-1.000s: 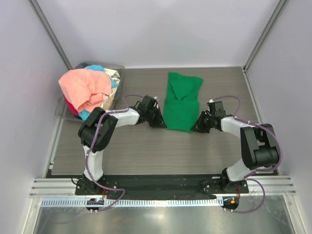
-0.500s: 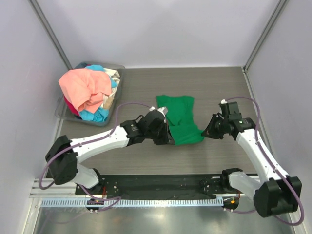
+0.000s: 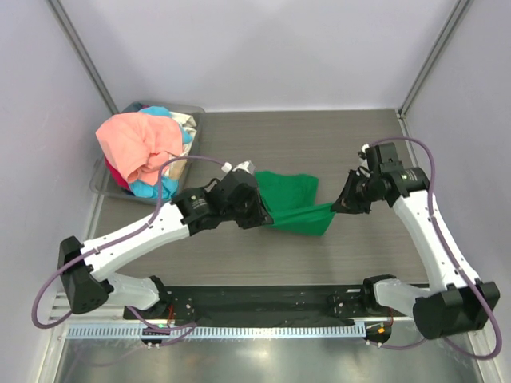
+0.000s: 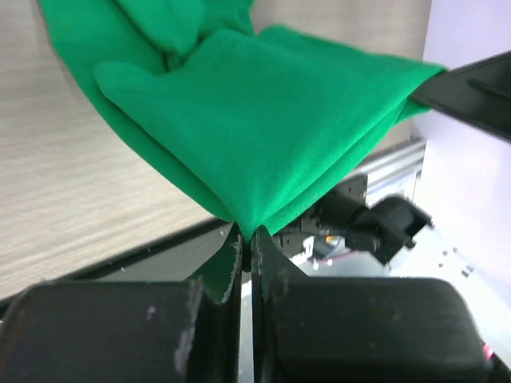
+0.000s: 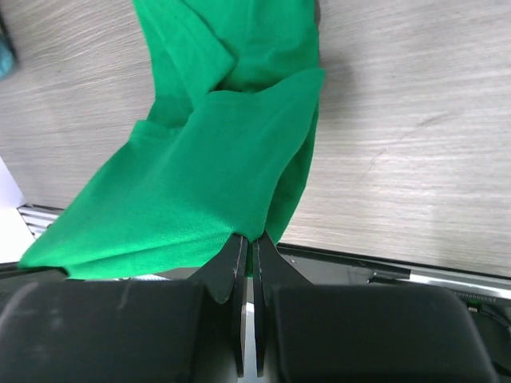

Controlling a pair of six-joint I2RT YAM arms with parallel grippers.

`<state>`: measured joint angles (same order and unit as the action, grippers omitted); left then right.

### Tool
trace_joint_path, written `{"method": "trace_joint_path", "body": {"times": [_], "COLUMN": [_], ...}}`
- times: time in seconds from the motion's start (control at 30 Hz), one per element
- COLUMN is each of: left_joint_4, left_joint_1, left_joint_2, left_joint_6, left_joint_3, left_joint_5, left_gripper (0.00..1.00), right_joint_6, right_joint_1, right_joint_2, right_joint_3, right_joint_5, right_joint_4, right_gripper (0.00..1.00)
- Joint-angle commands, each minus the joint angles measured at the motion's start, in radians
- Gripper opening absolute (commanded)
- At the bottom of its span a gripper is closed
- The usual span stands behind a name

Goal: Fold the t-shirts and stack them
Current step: Fold the tshirt

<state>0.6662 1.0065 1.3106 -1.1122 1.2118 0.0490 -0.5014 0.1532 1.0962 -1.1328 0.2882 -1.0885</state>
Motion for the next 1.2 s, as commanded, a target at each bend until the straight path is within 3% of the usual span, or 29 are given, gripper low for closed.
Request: {"method": "trace_joint_path", "body": {"times": [0.0,0.47,0.83,1.17], "left_joint_4": [0.144,0.101,0.098,0.188], "left_joint_1": [-0.074,-0.367,-0.499,-0.559], "left_joint_2": [0.010,0.277,0.616,0.941], "left_joint_6": [0.054,0.210,0.284,0.334], "left_joint_3": [0.037,0.235,0.489,0.836], "left_joint_5": [0.036,-0.204,-0.311,-0.321], "left_gripper": [0.00,0.00,0.00,0.00], "right_joint_6": [0.061,0.077,0.066,0.054], "right_joint_1": [-0.009,-0.011,-0.011,-0.011], "right_joint_2": [0.103,0.479,0.801,1.046], "right_joint_3": [-0.085,-0.344,-0.548,-0.769], "right_joint_5": [-0.087,-0.069,-0.073,-0.083], "right_joint_4": [0.013,0.102,0.148,0.156], "right_gripper": [0.01,0.01,0.01,0.01]}}
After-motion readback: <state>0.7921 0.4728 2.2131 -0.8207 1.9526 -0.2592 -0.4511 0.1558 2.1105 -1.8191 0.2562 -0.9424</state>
